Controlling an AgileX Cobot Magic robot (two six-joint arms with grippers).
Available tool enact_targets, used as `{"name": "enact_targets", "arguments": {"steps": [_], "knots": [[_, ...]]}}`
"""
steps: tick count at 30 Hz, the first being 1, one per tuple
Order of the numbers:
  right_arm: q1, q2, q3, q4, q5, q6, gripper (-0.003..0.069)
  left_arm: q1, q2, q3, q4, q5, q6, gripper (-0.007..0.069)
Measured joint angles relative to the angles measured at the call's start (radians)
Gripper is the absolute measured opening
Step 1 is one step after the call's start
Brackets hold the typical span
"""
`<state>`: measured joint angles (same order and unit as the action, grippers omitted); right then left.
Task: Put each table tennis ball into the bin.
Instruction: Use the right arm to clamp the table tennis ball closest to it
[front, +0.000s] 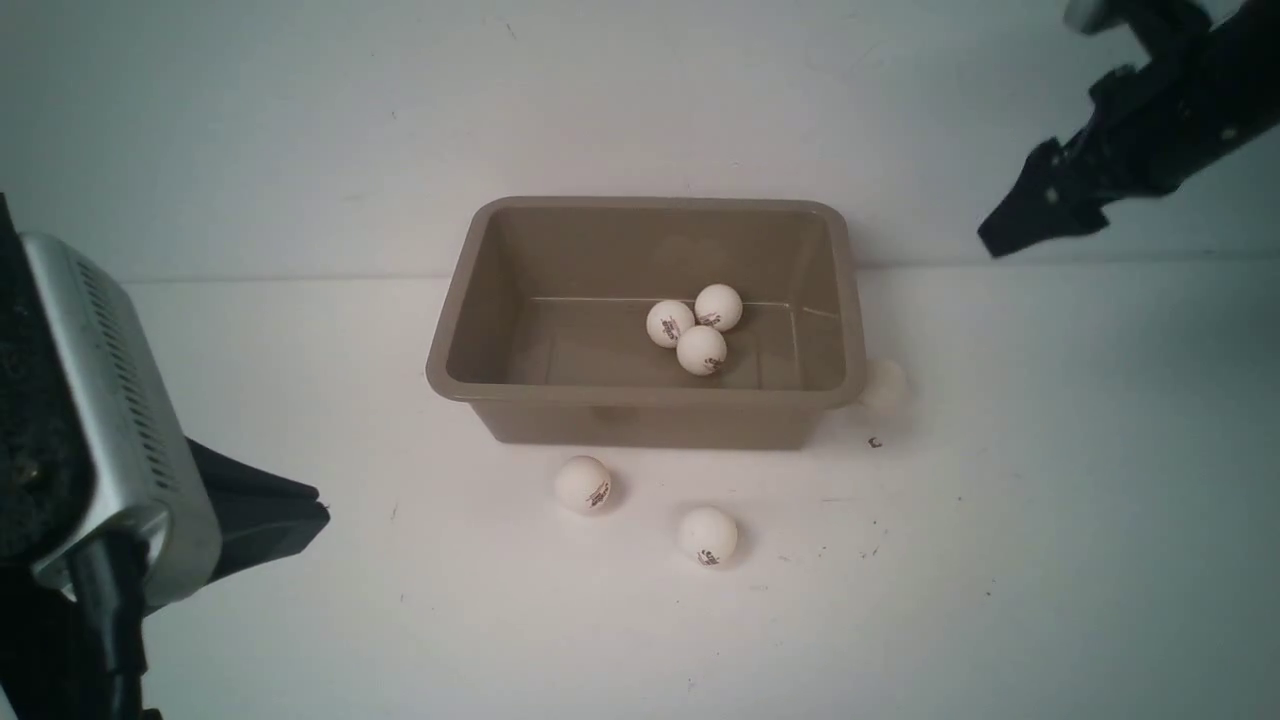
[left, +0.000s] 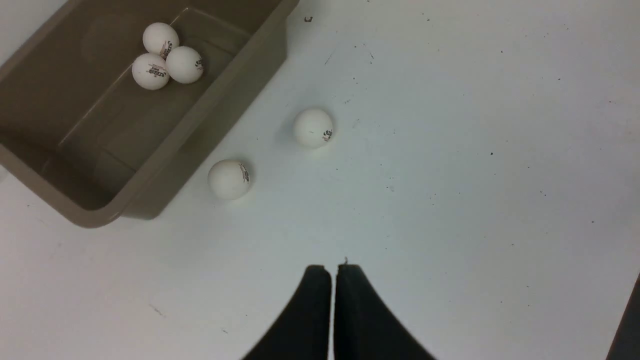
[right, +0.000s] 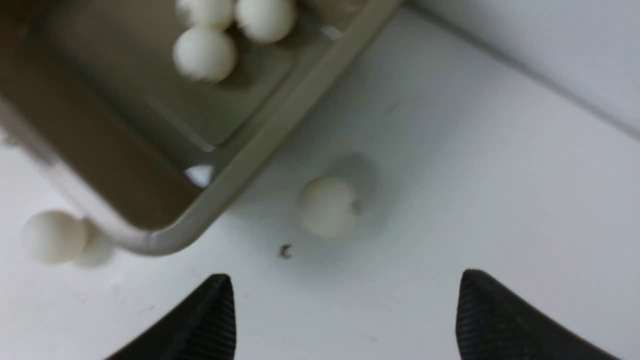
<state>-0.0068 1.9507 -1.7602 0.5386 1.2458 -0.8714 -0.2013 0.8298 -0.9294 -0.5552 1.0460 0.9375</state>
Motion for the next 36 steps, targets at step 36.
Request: {"name": "enact_targets", "arguments": {"steps": [36], "knots": [[0.145,0.153,0.066,-0.157,-0.21,-0.138,0.0531,0.0,0.0,0.0,0.018,0.048,0.0,-0.0004]]}}
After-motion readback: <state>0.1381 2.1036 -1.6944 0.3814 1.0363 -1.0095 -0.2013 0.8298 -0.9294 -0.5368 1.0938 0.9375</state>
